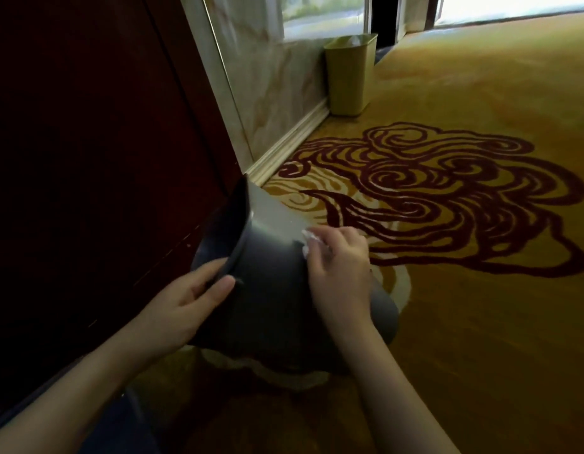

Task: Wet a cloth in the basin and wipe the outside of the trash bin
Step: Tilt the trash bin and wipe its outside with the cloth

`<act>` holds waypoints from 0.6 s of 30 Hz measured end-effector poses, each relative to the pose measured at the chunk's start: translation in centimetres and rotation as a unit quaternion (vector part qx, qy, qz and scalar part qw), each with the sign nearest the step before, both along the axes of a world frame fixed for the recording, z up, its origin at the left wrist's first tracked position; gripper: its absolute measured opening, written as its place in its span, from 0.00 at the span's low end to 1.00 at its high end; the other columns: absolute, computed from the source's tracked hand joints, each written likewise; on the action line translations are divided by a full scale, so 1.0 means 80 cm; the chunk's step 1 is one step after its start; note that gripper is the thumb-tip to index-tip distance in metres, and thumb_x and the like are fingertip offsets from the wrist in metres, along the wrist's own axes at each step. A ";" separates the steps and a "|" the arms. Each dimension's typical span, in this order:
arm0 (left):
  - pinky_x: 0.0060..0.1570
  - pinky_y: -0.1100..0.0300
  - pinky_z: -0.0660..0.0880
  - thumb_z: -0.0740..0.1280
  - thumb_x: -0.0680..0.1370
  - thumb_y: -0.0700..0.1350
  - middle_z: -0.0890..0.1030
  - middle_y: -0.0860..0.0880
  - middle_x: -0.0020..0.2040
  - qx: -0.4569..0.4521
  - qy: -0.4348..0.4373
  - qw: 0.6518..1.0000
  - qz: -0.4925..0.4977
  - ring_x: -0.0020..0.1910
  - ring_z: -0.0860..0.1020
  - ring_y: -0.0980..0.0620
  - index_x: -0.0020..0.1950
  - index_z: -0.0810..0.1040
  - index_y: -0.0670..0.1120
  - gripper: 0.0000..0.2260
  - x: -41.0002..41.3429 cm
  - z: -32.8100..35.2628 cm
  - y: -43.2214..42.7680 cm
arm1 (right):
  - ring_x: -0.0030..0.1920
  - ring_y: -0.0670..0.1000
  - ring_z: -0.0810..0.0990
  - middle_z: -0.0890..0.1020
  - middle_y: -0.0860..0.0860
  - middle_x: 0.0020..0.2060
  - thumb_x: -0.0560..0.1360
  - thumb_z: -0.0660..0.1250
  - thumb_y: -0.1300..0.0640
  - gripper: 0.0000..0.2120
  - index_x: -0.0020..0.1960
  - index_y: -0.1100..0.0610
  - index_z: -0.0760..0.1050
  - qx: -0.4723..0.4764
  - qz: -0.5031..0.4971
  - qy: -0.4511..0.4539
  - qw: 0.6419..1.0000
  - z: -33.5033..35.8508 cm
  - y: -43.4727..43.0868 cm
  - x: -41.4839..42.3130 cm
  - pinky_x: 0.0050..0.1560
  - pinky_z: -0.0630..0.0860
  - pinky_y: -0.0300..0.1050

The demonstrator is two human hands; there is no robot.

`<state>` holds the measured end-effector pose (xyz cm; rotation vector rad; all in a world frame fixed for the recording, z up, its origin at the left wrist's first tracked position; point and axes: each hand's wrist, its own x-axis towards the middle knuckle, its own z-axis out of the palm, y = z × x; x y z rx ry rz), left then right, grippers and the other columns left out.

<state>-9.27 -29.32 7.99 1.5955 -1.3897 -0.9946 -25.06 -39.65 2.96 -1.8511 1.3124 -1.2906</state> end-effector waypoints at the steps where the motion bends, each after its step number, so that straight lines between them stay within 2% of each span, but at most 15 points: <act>1: 0.39 0.74 0.76 0.61 0.72 0.51 0.81 0.70 0.48 0.021 0.022 1.000 0.002 0.49 0.80 0.67 0.46 0.77 0.74 0.15 0.005 0.000 0.008 | 0.50 0.43 0.70 0.73 0.43 0.47 0.77 0.62 0.54 0.09 0.56 0.51 0.77 0.005 0.007 0.019 1.000 -0.005 0.007 0.003 0.53 0.70 0.42; 3: 0.38 0.72 0.76 0.66 0.70 0.54 0.82 0.67 0.50 0.050 0.062 0.997 0.008 0.49 0.81 0.65 0.48 0.78 0.72 0.12 0.011 0.006 0.013 | 0.48 0.43 0.70 0.75 0.45 0.46 0.77 0.62 0.54 0.08 0.54 0.51 0.77 0.001 0.007 0.034 0.999 -0.018 0.023 0.003 0.50 0.68 0.41; 5: 0.35 0.66 0.79 0.71 0.66 0.60 0.85 0.56 0.48 0.068 0.100 0.992 0.046 0.45 0.83 0.58 0.49 0.82 0.64 0.12 0.013 0.008 0.006 | 0.47 0.44 0.70 0.76 0.45 0.45 0.76 0.63 0.55 0.07 0.53 0.50 0.78 0.002 0.002 0.059 0.998 -0.031 0.041 0.004 0.49 0.66 0.41; 6: 0.33 0.63 0.79 0.70 0.67 0.60 0.86 0.52 0.45 0.079 0.103 0.988 0.085 0.41 0.84 0.56 0.48 0.84 0.57 0.13 0.011 0.006 -0.001 | 0.47 0.44 0.71 0.77 0.45 0.46 0.76 0.63 0.55 0.08 0.53 0.50 0.78 0.005 0.003 0.069 0.998 -0.039 0.050 0.006 0.48 0.66 0.41; 8: 0.36 0.60 0.78 0.66 0.73 0.55 0.87 0.49 0.40 0.107 0.097 0.976 0.162 0.39 0.85 0.53 0.46 0.84 0.46 0.14 0.005 -0.001 -0.018 | 0.46 0.44 0.71 0.77 0.45 0.45 0.75 0.65 0.56 0.08 0.53 0.50 0.78 0.002 0.007 0.076 0.997 -0.050 0.068 0.010 0.47 0.67 0.40; 9: 0.40 0.58 0.77 0.64 0.76 0.52 0.87 0.48 0.40 0.122 0.103 0.969 0.191 0.41 0.85 0.50 0.46 0.83 0.44 0.14 0.002 -0.004 -0.024 | 0.45 0.44 0.71 0.77 0.45 0.44 0.74 0.66 0.57 0.09 0.53 0.50 0.78 -0.003 0.009 0.077 0.997 -0.056 0.076 0.012 0.46 0.67 0.40; 11: 0.42 0.55 0.77 0.61 0.79 0.48 0.85 0.44 0.42 0.138 0.122 0.957 0.226 0.43 0.83 0.46 0.48 0.79 0.43 0.10 -0.001 -0.008 -0.030 | 0.43 0.43 0.70 0.76 0.45 0.43 0.73 0.65 0.56 0.09 0.53 0.49 0.78 -0.012 0.002 0.072 0.997 -0.071 0.083 0.011 0.44 0.67 0.41; 13: 0.37 0.55 0.76 0.59 0.80 0.45 0.83 0.43 0.42 0.135 0.146 0.947 0.252 0.41 0.81 0.46 0.49 0.76 0.44 0.08 0.000 -0.012 -0.031 | 0.43 0.44 0.71 0.77 0.45 0.43 0.73 0.64 0.56 0.09 0.52 0.50 0.78 0.001 -0.029 0.068 0.997 -0.092 0.077 0.000 0.44 0.68 0.43; 18: 0.37 0.54 0.76 0.59 0.80 0.44 0.83 0.43 0.42 0.115 0.188 0.940 0.259 0.42 0.81 0.45 0.49 0.77 0.45 0.08 0.004 -0.018 -0.018 | 0.51 0.49 0.73 0.78 0.51 0.50 0.76 0.64 0.58 0.09 0.55 0.54 0.78 0.173 -0.124 0.078 0.974 -0.146 0.029 -0.052 0.54 0.72 0.51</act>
